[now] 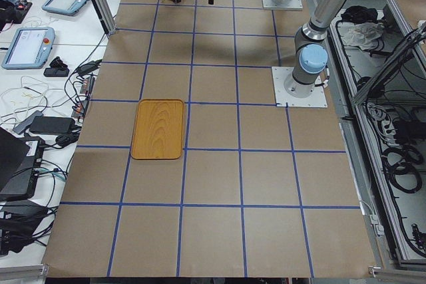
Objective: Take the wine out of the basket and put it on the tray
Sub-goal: 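Lower the right gripper onto the neck of the nearest dark wine bottle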
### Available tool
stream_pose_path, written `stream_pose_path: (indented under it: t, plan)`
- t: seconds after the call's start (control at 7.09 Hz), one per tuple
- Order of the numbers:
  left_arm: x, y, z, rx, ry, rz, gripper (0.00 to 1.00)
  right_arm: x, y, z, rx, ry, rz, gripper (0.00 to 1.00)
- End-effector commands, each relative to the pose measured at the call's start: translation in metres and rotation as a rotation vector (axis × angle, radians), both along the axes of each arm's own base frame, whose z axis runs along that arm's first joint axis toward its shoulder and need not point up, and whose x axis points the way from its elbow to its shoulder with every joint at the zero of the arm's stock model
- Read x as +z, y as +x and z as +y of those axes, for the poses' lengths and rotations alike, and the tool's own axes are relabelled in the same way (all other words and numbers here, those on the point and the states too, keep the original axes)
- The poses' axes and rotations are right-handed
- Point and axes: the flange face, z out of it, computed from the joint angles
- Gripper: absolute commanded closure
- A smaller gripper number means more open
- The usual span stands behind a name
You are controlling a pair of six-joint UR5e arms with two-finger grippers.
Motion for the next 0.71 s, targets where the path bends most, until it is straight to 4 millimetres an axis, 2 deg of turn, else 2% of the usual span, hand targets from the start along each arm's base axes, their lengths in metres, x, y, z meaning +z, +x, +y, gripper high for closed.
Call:
stream_pose_path:
  t: [0.0,0.28,0.42,0.56]
  plan:
    - [0.0005,0.0001,0.0004,-0.001,-0.001,0.000,0.00,-0.0064,-0.0029,-0.0024,-0.004,0.011,0.020,0.35]
    - [0.0005,0.0001,0.0004,-0.001,-0.001,0.000,0.00,-0.0074,-0.0032,-0.0027,-0.005,0.013,0.021,0.59]
    - [0.0005,0.0001,0.0004,-0.003,-0.001,0.000,0.00,-0.0084,-0.0031,-0.0031,-0.006,0.014,0.019,0.60]
    - [0.0005,0.0001,0.0004,-0.001,-0.001,0.000,0.00,-0.0087,-0.0031,-0.0036,-0.007,0.015,0.017,0.69]
